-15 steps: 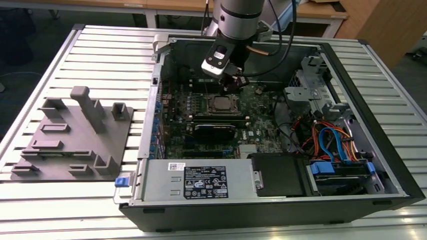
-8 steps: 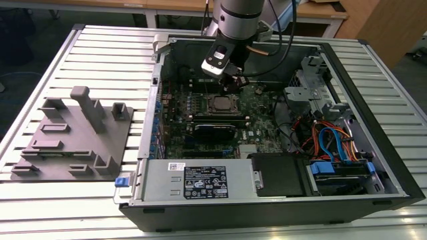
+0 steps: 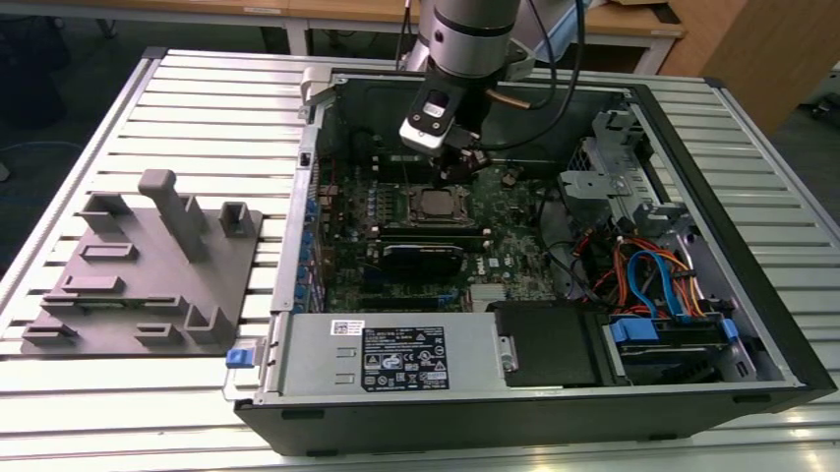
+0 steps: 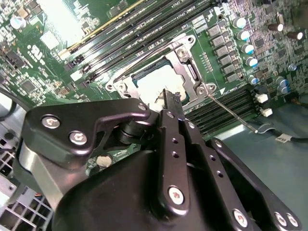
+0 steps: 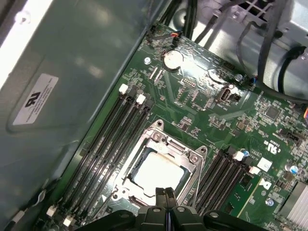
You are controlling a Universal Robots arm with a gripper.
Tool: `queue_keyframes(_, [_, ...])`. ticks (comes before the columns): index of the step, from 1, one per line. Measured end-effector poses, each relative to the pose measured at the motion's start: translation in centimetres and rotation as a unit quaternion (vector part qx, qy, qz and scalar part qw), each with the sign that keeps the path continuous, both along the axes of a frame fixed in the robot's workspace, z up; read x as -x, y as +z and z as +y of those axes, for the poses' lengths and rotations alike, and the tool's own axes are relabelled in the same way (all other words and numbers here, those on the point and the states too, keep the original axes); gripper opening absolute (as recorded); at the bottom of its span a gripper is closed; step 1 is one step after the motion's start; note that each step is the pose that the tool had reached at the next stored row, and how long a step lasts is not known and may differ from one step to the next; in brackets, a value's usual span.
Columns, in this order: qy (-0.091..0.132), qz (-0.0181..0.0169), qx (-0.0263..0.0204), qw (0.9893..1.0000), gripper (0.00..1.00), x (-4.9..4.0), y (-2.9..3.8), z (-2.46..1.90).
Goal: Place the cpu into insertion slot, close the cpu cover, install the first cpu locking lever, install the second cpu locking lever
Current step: 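Install the first cpu locking lever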
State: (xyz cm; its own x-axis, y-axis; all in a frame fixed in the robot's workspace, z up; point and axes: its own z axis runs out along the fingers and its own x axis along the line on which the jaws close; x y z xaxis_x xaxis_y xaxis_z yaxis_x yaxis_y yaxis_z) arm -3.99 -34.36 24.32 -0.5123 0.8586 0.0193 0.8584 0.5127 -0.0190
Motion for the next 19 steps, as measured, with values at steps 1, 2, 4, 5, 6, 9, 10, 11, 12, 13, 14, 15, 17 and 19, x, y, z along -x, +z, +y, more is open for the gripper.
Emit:
queue_keyframes(1, [0.008, 0.0000, 0.0000, 1.0000, 0.10, 0.00, 0.00, 0.00])
queue_keyframes(2, [0.017, 0.0000, 0.0000, 0.9999, 0.10, 0.00, 0.00, 0.00])
queue_keyframes(4, [0.035, 0.0000, 0.0000, 0.9994, 0.10, 0.00, 0.00, 0.00])
queue_keyframes(5, [0.043, 0.0000, 0.0000, 0.9991, 0.10, 0.00, 0.00, 0.00])
queue_keyframes(6, [0.050, 0.0000, 0.0000, 0.9987, 0.10, 0.00, 0.00, 0.00])
queue_keyframes(9, [0.069, 0.0000, 0.0000, 0.9976, 0.10, 0.00, 0.00, 0.00])
queue_keyframes(10, [0.074, 0.0000, 0.0000, 0.9972, 0.10, 0.00, 0.00, 0.00])
queue_keyframes(11, [0.079, 0.0000, 0.0000, 0.9969, 0.10, 0.00, 0.00, 0.00])
queue_keyframes(12, [0.083, 0.0000, 0.0000, 0.9966, 0.10, 0.00, 0.00, 0.00])
queue_keyframes(13, [0.085, 0.0000, 0.0000, 0.9964, 0.10, 0.00, 0.00, 0.00])
queue_keyframes(14, [0.086, 0.0000, 0.0001, 0.9963, 0.10, 0.00, 0.00, 0.00])
queue_keyframes(15, [0.086, 0.0000, 0.0000, 0.9963, 0.10, 0.00, 0.00, 0.00])
queue_keyframes(17, [0.086, 0.0000, 0.0000, 0.9963, 0.10, 0.00, 0.00, 0.00])
queue_keyframes(19, [0.086, 0.0000, 0.0000, 0.9963, 0.10, 0.00, 0.00, 0.00])
